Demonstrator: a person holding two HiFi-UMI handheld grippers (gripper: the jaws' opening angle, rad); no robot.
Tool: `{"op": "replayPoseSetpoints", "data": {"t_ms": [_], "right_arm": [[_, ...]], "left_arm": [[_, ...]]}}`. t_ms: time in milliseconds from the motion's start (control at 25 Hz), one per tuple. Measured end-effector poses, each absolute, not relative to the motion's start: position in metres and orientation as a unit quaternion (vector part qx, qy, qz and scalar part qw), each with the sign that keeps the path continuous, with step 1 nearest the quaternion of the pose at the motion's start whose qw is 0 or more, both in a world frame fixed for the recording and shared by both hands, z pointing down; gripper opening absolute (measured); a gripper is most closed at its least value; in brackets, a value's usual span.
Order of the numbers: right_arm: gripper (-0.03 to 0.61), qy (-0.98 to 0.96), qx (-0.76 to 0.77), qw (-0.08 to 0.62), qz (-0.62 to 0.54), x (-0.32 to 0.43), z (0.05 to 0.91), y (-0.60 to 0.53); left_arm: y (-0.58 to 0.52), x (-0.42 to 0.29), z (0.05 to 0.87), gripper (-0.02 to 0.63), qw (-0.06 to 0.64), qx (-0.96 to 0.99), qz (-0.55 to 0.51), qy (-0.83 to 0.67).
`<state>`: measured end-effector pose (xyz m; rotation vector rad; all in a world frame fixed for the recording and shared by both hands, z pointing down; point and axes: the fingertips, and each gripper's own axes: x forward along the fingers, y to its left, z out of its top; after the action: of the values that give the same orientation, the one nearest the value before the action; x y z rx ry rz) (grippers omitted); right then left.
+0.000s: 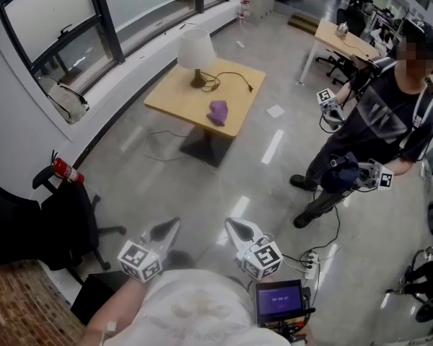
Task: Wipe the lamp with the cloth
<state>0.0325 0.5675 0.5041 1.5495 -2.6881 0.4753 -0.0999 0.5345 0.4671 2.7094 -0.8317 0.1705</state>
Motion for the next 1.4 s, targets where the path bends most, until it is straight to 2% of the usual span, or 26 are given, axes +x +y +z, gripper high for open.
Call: {"op": "replayPoseSetpoints", "data": {"t_ms": [640,920,1400], "right_arm": [[0.014,-0.849,0.502,0.014,0.163,0.027,0.499,0.552],[0.014,-0.841,0.514,0.019,0.165,0.033,0.493,0.517],[0.014,-0.800,0.579,0.023,0.154,0.089,0.500,0.421]], "left_arm": [[0.516,-0.103,0.471,0.000,0.160,0.944,0.062,-0.280],[0.474,-0.098,0.473,0.000,0.173,0.945,0.057,-0.270],[0.356,-0.060,0.472,0.000,0.159,0.961,0.052,-0.221]]}}
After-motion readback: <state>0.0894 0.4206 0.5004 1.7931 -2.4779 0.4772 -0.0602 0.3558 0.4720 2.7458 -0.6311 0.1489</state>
